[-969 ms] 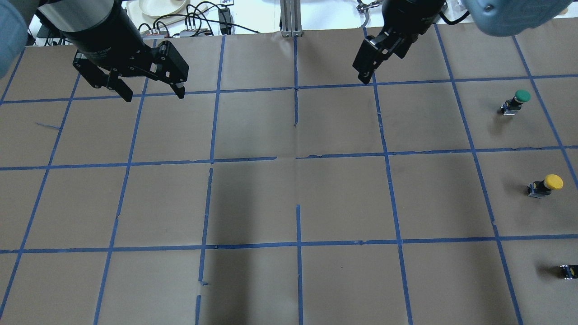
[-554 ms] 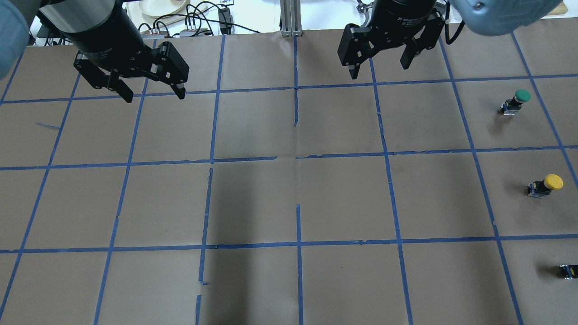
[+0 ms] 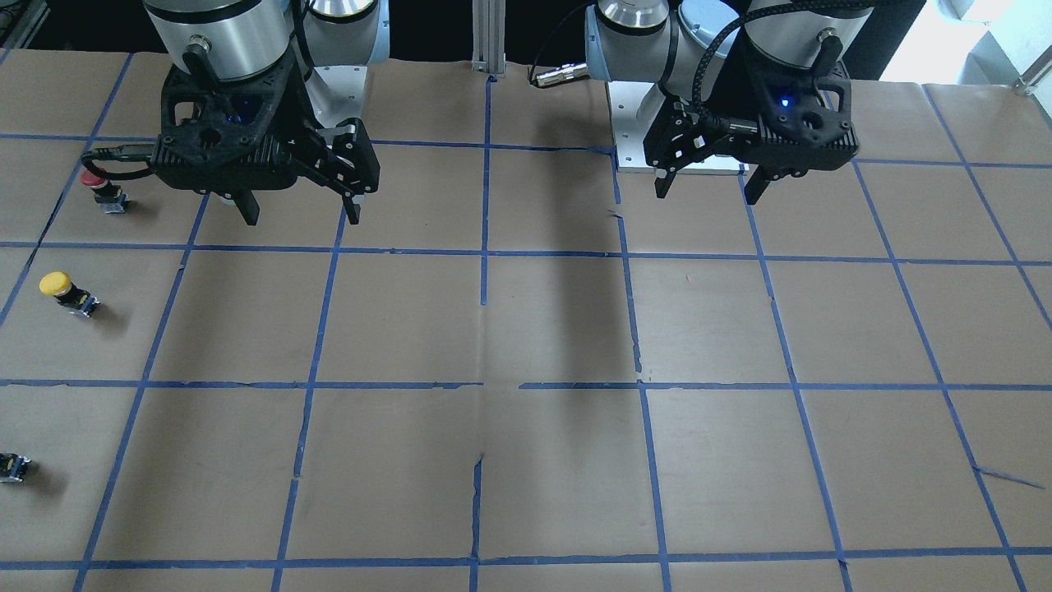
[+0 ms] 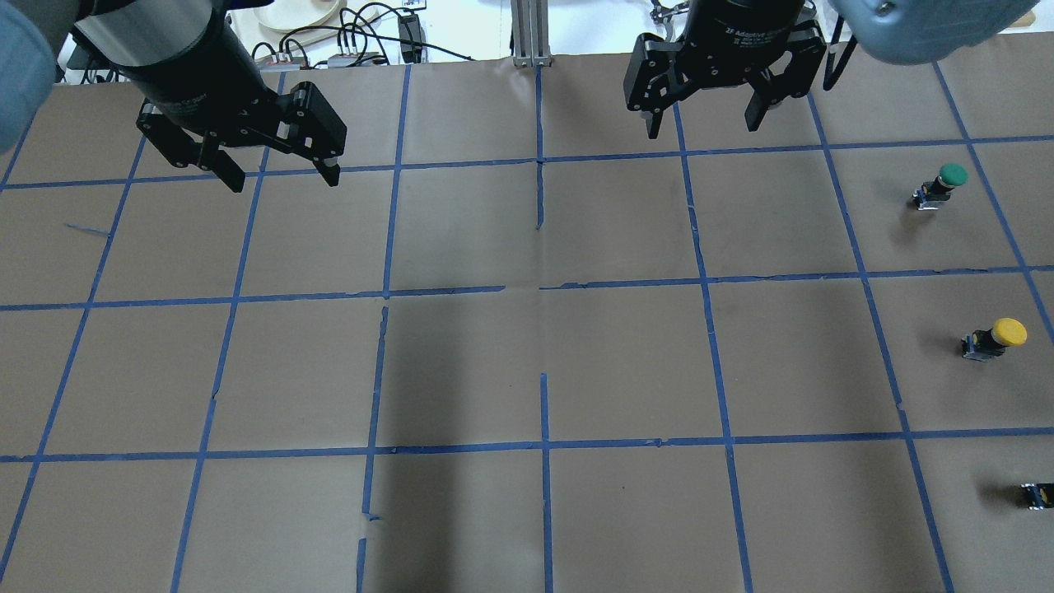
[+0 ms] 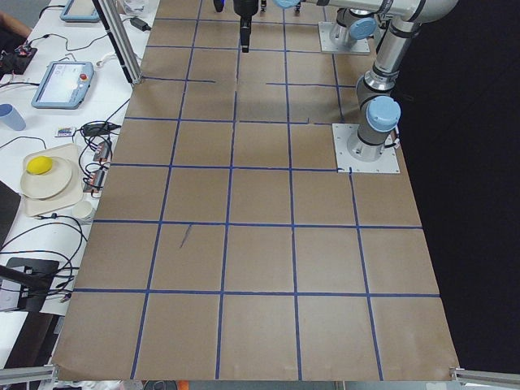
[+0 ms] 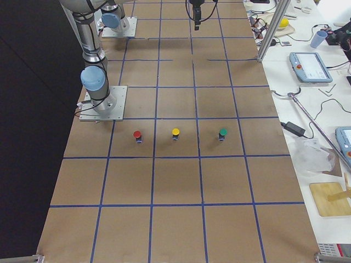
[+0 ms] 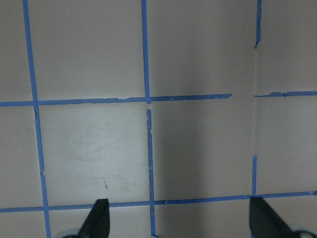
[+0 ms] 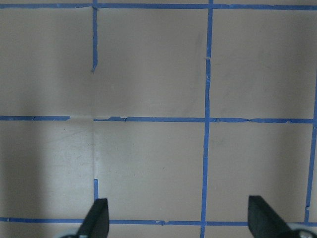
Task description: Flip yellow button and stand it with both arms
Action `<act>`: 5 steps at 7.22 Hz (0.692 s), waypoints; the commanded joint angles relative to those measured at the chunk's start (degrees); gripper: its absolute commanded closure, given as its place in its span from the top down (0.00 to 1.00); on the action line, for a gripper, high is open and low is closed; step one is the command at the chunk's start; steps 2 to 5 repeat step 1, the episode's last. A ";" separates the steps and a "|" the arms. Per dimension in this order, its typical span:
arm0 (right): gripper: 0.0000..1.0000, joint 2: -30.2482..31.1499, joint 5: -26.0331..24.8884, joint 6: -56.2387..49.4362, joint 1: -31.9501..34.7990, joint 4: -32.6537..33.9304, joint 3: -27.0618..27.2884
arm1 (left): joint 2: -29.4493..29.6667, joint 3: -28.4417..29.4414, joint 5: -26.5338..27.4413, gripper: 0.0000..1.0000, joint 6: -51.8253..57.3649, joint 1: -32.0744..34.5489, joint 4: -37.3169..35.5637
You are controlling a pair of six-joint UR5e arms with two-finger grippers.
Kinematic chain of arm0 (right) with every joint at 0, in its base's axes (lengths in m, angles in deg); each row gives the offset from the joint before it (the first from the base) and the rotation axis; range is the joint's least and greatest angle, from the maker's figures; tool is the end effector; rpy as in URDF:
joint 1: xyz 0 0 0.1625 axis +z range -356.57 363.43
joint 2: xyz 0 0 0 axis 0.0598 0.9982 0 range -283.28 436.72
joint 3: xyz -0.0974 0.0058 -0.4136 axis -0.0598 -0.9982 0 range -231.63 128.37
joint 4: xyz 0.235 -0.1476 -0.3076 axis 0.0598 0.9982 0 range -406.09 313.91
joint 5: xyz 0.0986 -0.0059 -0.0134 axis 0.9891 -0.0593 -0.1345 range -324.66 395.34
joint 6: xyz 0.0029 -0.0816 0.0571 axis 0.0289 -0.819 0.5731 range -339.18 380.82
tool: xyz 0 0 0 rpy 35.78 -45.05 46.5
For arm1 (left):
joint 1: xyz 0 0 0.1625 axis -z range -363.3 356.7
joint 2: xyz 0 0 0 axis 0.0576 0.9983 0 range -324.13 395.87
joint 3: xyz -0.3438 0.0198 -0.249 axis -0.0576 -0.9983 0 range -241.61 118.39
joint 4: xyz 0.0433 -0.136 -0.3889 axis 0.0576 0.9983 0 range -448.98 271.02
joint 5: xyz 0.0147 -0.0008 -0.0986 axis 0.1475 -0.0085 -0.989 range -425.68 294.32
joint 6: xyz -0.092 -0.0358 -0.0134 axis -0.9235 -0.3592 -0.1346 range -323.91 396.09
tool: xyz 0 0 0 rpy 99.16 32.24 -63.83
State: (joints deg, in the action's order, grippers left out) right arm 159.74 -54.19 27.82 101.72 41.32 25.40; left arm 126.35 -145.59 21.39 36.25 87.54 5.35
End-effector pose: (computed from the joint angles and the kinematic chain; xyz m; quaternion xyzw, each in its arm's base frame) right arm 0.2116 -0.5222 0.5316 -0.0114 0.9995 -0.0288 0.0080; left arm -0.1456 -0.4936 0.5279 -0.0090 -0.9996 0.0104 0.0256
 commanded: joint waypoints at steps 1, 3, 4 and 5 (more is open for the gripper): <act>1.00 0.04 0.14 0.02 -0.11 0.04 0.05 | 0.74 0.39 0.29 1.00 -0.07 -0.05 -0.12; 1.00 0.04 0.14 0.02 -0.11 0.04 0.05 | 0.74 0.39 0.29 1.00 -0.07 -0.05 -0.12; 1.00 0.04 0.14 0.02 -0.11 0.04 0.05 | 0.74 0.39 0.29 1.00 -0.07 -0.05 -0.12; 1.00 0.04 0.14 0.02 -0.11 0.04 0.05 | 0.74 0.39 0.29 1.00 -0.07 -0.05 -0.12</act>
